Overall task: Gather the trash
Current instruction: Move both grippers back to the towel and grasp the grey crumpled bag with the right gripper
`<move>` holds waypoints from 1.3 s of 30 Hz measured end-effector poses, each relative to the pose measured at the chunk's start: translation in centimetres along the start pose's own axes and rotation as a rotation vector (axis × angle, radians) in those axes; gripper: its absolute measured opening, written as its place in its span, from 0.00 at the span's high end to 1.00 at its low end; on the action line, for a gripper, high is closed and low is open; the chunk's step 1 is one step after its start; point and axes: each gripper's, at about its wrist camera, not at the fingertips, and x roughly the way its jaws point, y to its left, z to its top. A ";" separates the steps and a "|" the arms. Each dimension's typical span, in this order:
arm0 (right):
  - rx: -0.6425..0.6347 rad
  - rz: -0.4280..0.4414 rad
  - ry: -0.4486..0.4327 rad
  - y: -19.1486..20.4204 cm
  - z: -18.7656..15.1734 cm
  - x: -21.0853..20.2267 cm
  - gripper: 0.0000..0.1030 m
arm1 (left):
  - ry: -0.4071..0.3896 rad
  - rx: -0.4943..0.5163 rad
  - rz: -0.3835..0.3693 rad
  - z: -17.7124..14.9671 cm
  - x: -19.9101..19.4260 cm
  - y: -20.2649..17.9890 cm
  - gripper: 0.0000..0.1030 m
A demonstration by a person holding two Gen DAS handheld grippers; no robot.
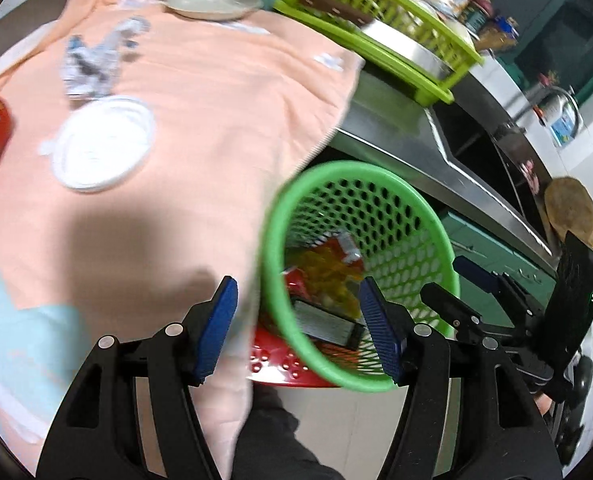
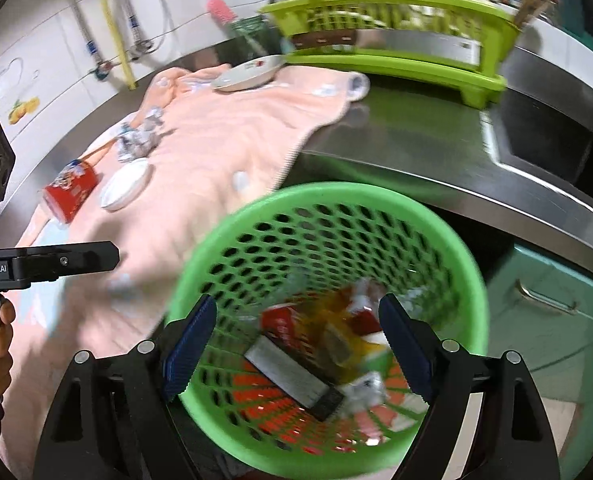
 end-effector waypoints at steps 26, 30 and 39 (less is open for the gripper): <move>-0.320 0.216 0.005 21.2 13.4 10.1 0.14 | -0.216 -0.193 0.156 0.7 -11.9 16.1 0.37; -0.358 0.195 0.010 23.7 15.5 12.5 0.13 | -0.243 -0.207 0.166 1.3 -13.2 17.7 0.37; -0.318 0.135 0.075 24.6 19.2 19.0 0.13 | -0.288 -0.212 0.207 4.0 -15.4 20.2 0.31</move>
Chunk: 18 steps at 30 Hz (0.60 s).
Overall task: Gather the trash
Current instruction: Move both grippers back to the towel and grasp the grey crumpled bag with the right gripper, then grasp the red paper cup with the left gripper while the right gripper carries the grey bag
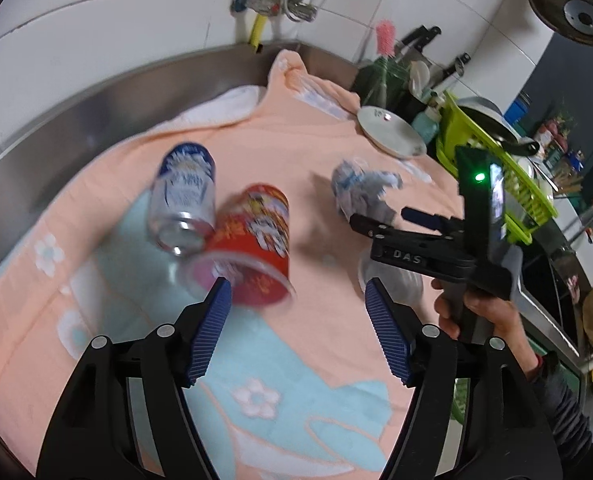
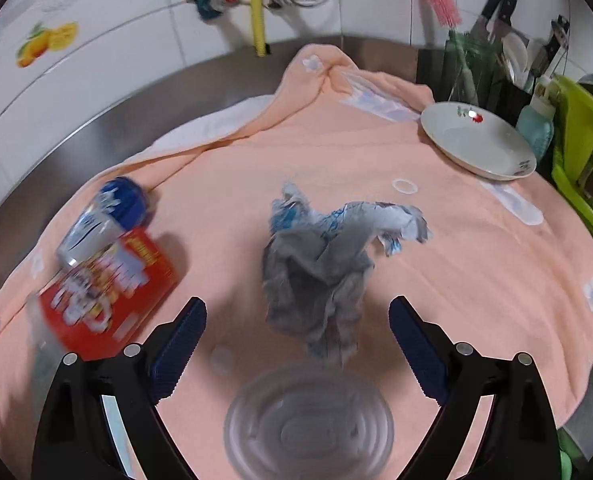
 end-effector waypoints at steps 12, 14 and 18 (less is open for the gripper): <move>0.116 0.026 0.072 -1.8 2.3 4.7 0.19 | 0.046 0.077 0.016 4.8 3.6 -0.6 0.23; 0.125 0.039 0.090 -2.1 2.3 5.0 0.32 | 0.081 0.093 0.035 5.0 5.0 -0.6 0.23; 0.125 0.055 0.084 -2.3 1.9 4.6 0.45 | 0.139 0.122 0.047 5.2 7.2 -0.5 0.23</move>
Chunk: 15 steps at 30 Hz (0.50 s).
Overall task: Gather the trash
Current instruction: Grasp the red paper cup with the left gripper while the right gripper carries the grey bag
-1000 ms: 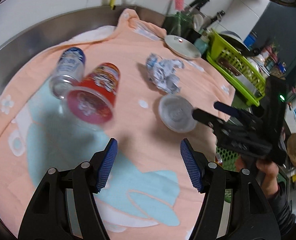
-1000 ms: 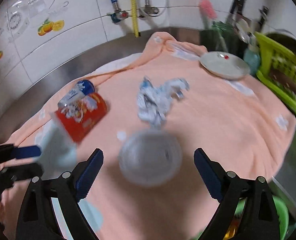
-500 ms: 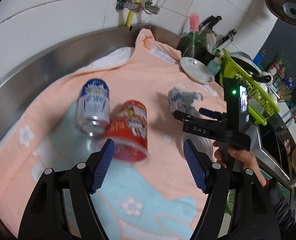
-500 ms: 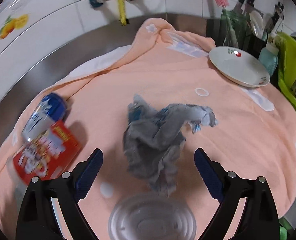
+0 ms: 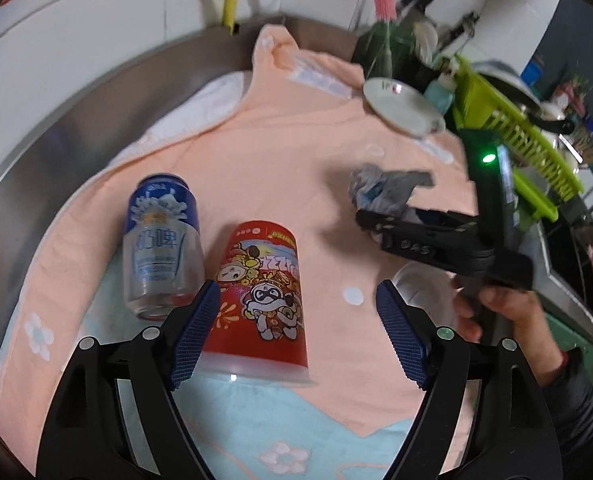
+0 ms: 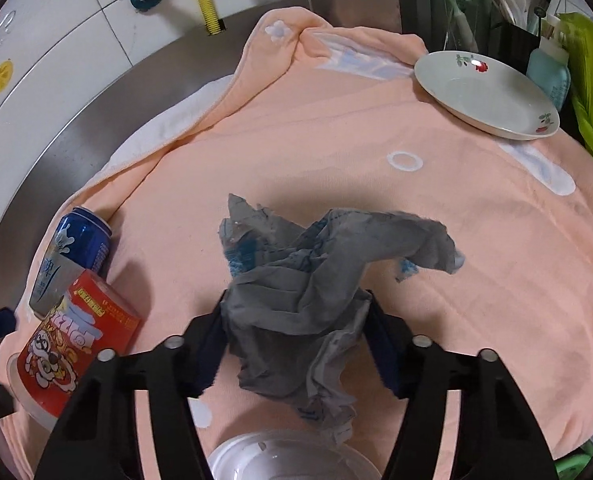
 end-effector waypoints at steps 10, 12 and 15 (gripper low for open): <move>-0.004 0.055 -0.089 -0.7 -1.5 -4.7 0.51 | 0.069 0.054 0.104 0.2 3.5 -0.1 0.23; -0.007 0.062 -0.108 -0.8 -1.8 -5.7 0.51 | 0.076 0.062 0.122 0.3 3.8 0.0 0.23; -0.018 0.066 -0.133 -1.1 -2.0 -7.0 0.51 | 0.092 0.084 0.143 0.3 4.4 -0.1 0.23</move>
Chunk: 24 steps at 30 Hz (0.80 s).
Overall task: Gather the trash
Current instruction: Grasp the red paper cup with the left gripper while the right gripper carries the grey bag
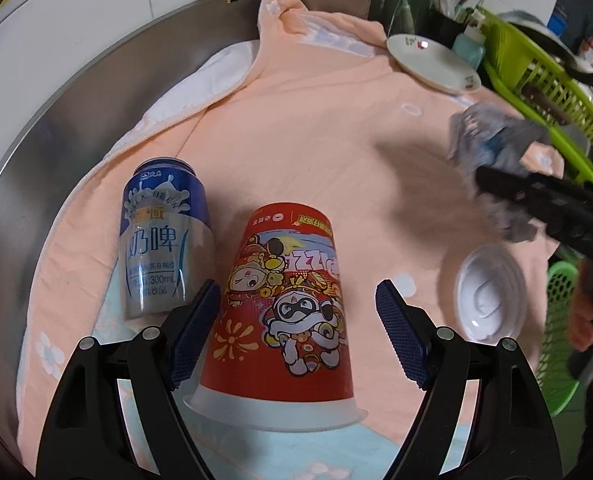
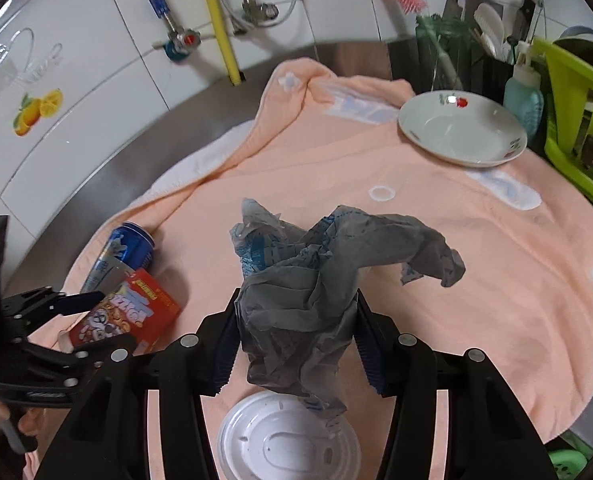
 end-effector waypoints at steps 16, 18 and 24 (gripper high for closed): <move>0.016 -0.001 -0.059 -2.0 -3.3 -5.4 0.51 | 0.049 -0.044 0.031 -1.1 2.1 -0.1 0.31; 0.024 -0.009 -0.059 -2.5 -4.3 -6.3 0.51 | 0.044 -0.040 0.025 -1.5 1.7 -0.4 0.31; 0.058 -0.053 -0.054 -4.7 -8.0 -9.6 0.51 | 0.008 -0.010 0.007 -2.6 -0.3 -1.9 0.32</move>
